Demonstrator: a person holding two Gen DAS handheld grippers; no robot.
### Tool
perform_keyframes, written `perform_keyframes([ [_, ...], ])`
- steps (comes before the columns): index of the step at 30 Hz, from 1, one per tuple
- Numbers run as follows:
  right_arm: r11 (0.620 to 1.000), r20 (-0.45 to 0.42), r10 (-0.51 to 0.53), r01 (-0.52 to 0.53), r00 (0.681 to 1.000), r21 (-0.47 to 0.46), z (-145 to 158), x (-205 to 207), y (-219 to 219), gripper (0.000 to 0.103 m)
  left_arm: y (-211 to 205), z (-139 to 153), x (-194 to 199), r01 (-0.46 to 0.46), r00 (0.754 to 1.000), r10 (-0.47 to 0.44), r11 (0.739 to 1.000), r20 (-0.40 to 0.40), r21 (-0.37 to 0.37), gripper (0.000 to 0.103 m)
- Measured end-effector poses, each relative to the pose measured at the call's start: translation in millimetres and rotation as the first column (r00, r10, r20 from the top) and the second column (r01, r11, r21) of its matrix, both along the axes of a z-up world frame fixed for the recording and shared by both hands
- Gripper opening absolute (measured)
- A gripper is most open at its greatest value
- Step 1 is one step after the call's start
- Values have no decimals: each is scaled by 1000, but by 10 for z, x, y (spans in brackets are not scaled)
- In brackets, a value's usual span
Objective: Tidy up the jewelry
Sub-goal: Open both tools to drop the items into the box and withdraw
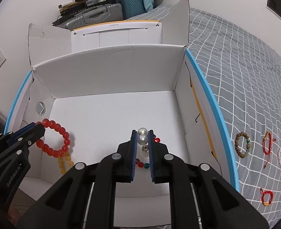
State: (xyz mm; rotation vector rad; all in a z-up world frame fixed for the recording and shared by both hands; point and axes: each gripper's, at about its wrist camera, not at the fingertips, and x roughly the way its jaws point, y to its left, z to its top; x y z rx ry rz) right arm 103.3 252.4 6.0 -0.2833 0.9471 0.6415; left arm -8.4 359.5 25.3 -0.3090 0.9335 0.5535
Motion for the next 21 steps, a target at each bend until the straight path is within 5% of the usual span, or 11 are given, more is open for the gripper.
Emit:
perform_keyframes([
  [3,1000,-2,-6,6,1000,13,34,2,-25,12,-15,68,-29,-15,1000,15,1000,21,15,18],
  [5,1000,7,-6,6,1000,24,85,-11,-56,31,-29,143,-53,-26,999,25,999,33,34,24],
  [11,996,67,-32,26,997,83,373,-54,-279,62,-115,373,-117,-41,995,35,997,89,65,53],
  [15,995,138,-27,12,990,103,563,-153,-526,78,-252,538,-123,-45,989,32,996,145,83,85],
  [21,990,211,-88,62,974,128,745,-208,-1054,95,-618,688,47,-2,983,-17,994,184,105,96],
])
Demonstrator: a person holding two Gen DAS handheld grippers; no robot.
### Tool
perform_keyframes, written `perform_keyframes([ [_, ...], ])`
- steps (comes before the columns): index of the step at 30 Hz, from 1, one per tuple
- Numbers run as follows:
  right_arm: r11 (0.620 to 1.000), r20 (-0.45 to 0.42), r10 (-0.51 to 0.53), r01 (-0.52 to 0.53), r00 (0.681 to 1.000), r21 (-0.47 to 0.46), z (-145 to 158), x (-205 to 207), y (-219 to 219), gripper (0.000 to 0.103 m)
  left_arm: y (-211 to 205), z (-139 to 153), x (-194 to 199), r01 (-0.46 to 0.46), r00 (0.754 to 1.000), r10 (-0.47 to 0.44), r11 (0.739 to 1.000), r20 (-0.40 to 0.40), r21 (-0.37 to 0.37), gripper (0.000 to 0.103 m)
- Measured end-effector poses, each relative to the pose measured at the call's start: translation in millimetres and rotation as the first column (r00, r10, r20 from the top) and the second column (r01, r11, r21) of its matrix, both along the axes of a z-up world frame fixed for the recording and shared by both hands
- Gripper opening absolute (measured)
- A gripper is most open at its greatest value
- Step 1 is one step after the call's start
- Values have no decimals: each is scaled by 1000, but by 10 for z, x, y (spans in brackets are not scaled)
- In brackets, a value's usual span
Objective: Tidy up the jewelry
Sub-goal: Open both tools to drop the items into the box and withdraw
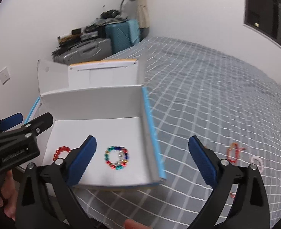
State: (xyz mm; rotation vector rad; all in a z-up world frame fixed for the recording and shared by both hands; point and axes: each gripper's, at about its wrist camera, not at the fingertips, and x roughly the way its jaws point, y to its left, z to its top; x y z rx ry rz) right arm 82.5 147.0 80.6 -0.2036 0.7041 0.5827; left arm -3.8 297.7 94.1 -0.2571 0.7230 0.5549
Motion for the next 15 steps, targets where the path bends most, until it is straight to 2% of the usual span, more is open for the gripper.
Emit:
perform_keyframes([
  [11,992,20,-128,128,992,7,39,147,-1024,95,-852,56,480,135,990,-135,991,26,6,97],
  [15,982,22,-189,189,982,3,-21,239,-1406,95,-1275,1,755,207,978,-207,978,18,7,97],
])
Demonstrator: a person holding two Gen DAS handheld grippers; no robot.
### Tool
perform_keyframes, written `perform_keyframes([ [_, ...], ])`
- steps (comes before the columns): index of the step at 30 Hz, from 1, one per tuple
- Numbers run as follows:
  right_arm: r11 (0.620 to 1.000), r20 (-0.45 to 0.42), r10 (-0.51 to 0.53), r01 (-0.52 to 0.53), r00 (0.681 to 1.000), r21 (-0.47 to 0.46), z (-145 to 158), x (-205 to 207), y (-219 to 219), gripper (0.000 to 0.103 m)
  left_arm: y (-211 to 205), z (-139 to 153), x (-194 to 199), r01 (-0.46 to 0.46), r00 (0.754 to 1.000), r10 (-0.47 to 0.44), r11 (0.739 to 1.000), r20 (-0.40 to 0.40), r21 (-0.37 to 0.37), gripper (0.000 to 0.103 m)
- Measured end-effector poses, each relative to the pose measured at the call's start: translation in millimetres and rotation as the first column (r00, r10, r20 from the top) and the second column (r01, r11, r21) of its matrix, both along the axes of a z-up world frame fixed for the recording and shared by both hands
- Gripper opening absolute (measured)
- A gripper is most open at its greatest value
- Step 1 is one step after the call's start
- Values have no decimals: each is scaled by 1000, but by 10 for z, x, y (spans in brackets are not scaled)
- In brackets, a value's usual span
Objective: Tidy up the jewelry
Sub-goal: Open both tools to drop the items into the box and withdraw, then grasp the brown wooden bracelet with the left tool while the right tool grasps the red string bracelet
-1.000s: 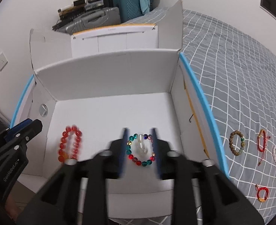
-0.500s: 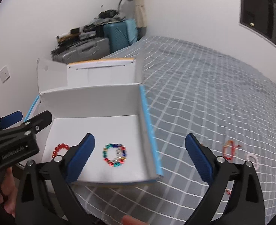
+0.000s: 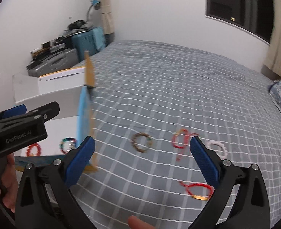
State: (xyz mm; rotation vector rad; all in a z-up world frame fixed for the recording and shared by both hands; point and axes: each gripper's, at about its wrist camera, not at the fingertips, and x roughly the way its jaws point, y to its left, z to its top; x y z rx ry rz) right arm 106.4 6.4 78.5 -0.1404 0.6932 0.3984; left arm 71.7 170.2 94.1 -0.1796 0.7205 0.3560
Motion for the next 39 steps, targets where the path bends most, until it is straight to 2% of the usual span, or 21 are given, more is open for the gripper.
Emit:
perform_keyframes([
  [9,989,-44,-149,149,988,-13,-331,242,-901,95,-850,-284,598,145,989,-145,989,-35,-7,97],
  [16,976,-127,-218,216,968,-27,-820,464,-1411,95,-1211,-783,1094,203,972,-204,979,-117,-15,97],
  [22,978,-203,-210,207,956,-40,-1252,632,-1496,95,-1210,-1306,1395,196,962,-197,980,-191,-28,97],
  [25,981,-224,-195,187,955,-53,-1339,663,-1462,95,-1116,-1522,1468,182,958,-185,983,-220,-34,97],
  [32,982,-275,-186,177,943,-59,-1498,678,-1460,95,-936,-1745,1579,155,951,-162,987,-263,-45,97],
  [36,985,-346,-173,162,922,-62,-1681,726,-1466,95,-930,-1872,1635,162,942,-170,986,-291,-49,94],
  [39,984,-361,-176,160,916,-73,-1756,756,-1452,95,-883,-1943,1656,145,941,-158,987,-298,-65,91],
])
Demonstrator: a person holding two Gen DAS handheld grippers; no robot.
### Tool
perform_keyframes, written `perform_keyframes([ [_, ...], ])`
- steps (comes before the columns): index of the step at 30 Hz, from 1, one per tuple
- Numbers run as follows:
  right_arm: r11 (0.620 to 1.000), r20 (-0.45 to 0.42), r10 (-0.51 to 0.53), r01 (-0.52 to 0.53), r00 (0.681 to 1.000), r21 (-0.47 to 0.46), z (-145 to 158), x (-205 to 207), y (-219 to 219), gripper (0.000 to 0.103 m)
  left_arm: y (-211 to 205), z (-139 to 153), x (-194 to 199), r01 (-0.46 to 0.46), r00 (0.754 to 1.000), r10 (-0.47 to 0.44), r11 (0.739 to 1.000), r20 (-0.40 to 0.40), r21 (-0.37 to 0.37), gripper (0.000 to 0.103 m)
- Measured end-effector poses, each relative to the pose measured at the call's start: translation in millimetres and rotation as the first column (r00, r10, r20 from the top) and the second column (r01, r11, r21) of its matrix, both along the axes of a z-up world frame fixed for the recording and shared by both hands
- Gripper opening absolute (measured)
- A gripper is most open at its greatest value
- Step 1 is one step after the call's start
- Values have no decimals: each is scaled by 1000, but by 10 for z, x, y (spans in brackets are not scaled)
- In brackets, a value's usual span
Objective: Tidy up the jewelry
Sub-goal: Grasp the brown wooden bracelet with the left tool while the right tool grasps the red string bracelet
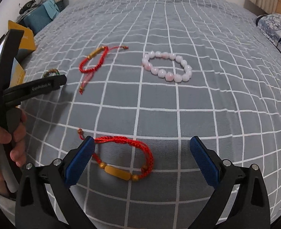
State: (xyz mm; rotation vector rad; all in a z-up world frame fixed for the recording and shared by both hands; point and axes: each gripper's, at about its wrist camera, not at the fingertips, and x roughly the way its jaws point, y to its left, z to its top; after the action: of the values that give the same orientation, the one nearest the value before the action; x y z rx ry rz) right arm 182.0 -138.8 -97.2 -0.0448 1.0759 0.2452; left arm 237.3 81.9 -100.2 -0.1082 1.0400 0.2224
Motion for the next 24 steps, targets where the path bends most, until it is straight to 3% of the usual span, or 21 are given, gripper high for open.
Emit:
perform_keyframes([
  [3,1000,-8,2,-2,1000,-7,-36,18,20,92,-11,9,-11,-10,1000,10,1000,-5,25,78],
  [8,1000,-28,-4,3,1000,-31,-102,19,22,70,-16,26,-33,-19,1000,20,998,-12,60,60],
  [12,1000,-35,0,-1,999,-24,-78,-4,4,54,-72,58,-66,-17,1000,18,996,-17,89,35],
  [18,1000,-44,7,-8,999,-18,-47,-17,3,29,-73,85,-96,-5,1000,7,998,-29,58,12],
  [20,1000,-41,7,-8,999,-20,-36,-25,14,16,-90,98,-115,-6,1000,7,998,-25,59,11],
  [24,1000,-22,-3,3,1000,-7,5,-54,-9,5,-91,125,-143,-2,1000,3,999,-23,39,10],
])
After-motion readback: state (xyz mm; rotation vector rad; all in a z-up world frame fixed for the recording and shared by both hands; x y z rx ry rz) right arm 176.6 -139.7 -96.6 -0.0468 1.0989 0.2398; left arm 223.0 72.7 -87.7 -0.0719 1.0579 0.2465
